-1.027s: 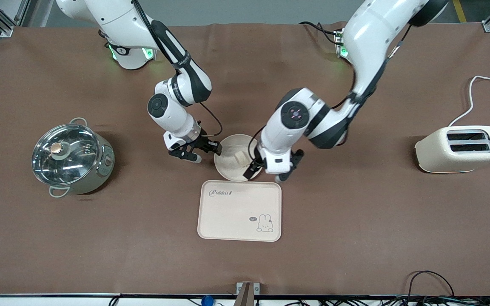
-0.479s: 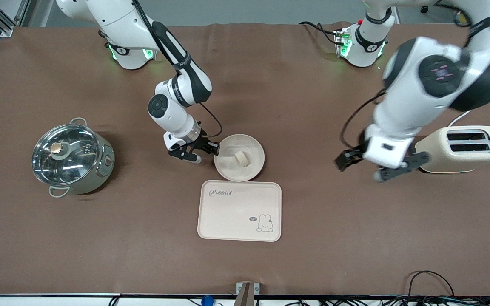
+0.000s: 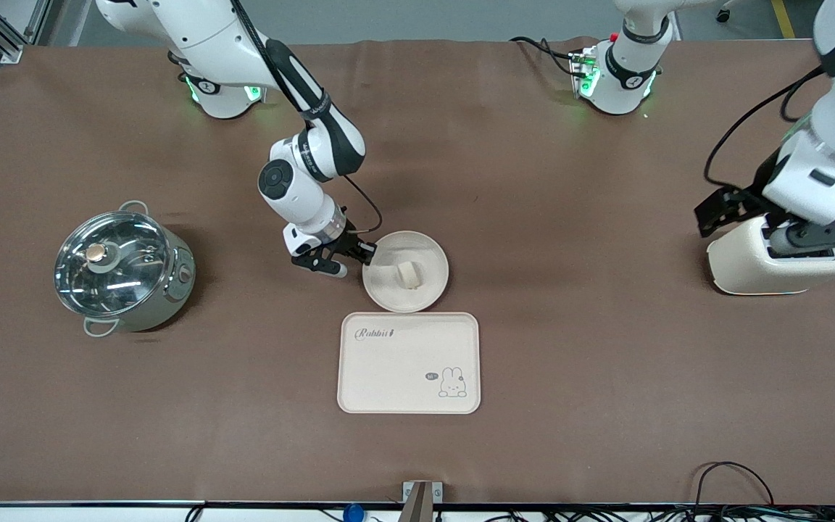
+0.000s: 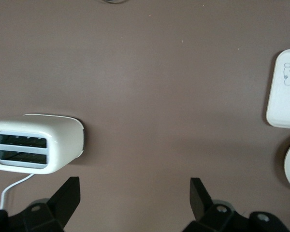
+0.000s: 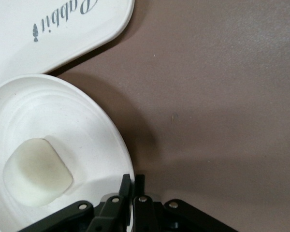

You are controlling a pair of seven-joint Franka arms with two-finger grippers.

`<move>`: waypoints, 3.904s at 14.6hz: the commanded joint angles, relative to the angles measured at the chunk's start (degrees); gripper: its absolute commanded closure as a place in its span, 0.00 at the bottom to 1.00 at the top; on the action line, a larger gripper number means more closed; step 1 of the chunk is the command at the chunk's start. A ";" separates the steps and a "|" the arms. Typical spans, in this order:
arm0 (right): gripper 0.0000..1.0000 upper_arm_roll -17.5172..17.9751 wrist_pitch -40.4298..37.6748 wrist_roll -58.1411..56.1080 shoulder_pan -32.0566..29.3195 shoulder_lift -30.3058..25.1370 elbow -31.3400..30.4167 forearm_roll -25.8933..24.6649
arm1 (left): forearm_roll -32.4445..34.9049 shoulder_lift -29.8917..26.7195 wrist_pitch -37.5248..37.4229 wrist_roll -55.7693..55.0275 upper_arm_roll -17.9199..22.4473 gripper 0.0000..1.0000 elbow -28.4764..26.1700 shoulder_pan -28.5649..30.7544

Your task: Place bun in plate and plate on tray

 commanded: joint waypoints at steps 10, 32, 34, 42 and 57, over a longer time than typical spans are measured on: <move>1.00 -2.51 -0.27 1.28 -1.53 7.06 19.83 0.43 | -5.90 -11.68 -7.73 7.43 12.50 0.00 -7.71 -7.77; 0.00 -2.60 1.04 1.37 -6.20 17.46 31.55 -3.53 | -7.57 -10.62 -7.47 7.87 12.77 0.00 -6.30 -7.50; 0.00 -2.61 -1.58 1.19 -7.17 12.82 29.46 -3.62 | -7.57 -10.44 -7.38 7.78 12.68 0.00 -6.30 -7.68; 0.00 -12.26 -45.83 1.10 -9.63 -14.33 23.19 -21.06 | -7.49 -10.62 -7.47 7.26 12.42 0.00 -6.39 -7.59; 0.00 -14.91 -92.90 -21.74 -22.71 -32.11 44.03 -35.26 | -6.78 -9.13 -7.64 7.70 12.42 0.00 -5.17 -8.03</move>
